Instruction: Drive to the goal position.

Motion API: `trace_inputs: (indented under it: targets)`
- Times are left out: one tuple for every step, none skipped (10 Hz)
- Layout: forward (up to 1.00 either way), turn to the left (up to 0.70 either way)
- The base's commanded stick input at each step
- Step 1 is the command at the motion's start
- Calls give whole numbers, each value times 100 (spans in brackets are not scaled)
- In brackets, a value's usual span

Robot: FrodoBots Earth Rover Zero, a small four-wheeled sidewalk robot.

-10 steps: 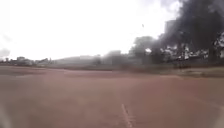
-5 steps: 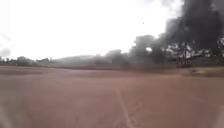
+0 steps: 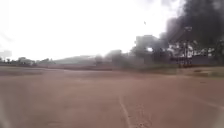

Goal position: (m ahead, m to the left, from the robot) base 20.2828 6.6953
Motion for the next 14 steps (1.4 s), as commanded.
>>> trace_inputs:
  targets:
    - [70,0]
    - [70,0]
    - [70,0]
    - [70,0]
    - [70,0]
    - [70,0]
    - [70,0]
    - [70,0]
    - [70,0]
    - [70,0]
    - [70,0]
    - [70,0]
    - [70,0]
    - [70,0]
